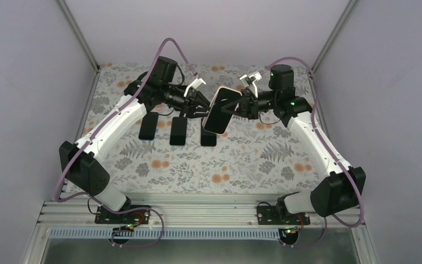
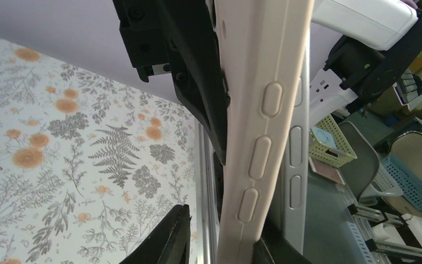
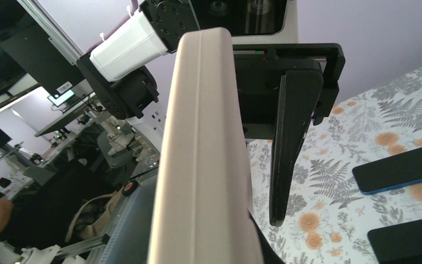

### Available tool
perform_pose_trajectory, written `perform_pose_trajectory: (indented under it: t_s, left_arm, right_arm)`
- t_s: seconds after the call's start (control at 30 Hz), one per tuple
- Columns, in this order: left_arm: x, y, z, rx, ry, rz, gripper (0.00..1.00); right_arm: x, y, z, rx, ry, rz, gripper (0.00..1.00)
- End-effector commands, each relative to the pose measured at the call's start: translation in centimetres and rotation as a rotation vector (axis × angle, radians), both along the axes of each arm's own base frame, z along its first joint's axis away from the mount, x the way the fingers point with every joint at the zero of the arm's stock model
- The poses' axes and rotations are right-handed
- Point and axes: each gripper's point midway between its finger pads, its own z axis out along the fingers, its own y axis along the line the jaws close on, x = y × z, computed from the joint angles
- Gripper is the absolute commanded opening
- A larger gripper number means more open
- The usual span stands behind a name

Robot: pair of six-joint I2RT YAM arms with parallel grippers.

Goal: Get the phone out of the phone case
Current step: Remove the phone case from the phone.

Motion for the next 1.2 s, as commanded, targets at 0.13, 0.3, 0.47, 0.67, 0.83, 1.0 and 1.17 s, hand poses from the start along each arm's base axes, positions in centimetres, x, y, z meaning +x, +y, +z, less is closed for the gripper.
perform_pose_trajectory:
  t_s: [0.13,0.3,0.47,0.67,0.83,1.0,1.17]
  left_arm:
    - [-2.4,-3.8,3.5,-0.129,-0.189,-0.126,0.21]
    - [-3.3,-4.5,3.0,-0.129,-0.164,-0.159,0.18]
    - [-3.8,-4.2,3.2,-0.140,-0.147,-0.174,0.11]
    - [-3.5,-3.5,3.2,-0.150,-0.109,-0.166,0.02]
    - [-1.9,-2.3,3.2,-0.166,-0.053,-0.124,0.02]
    - [-0.2,-1.3,2.8,-0.173,0.005,-0.078,0.02]
    - [1.2,-0.4,2.3,-0.174,0.066,-0.025,0.02]
  right_arm:
    - [-5.9,3.9,-1.4,0.014,0.117,0.300,0.04]
    - [-5.7,4.5,-1.2,0.012,0.114,0.309,0.04]
    - [-5.7,4.5,-0.8,0.018,0.092,0.305,0.04]
    - [-4.1,4.0,0.2,0.018,0.064,0.253,0.04]
    - [-1.6,3.4,0.5,-0.007,0.041,0.144,0.06]
    - [1.4,2.4,1.0,-0.022,0.047,0.042,0.22]
    - [3.7,1.3,1.9,-0.026,0.028,-0.040,0.43]
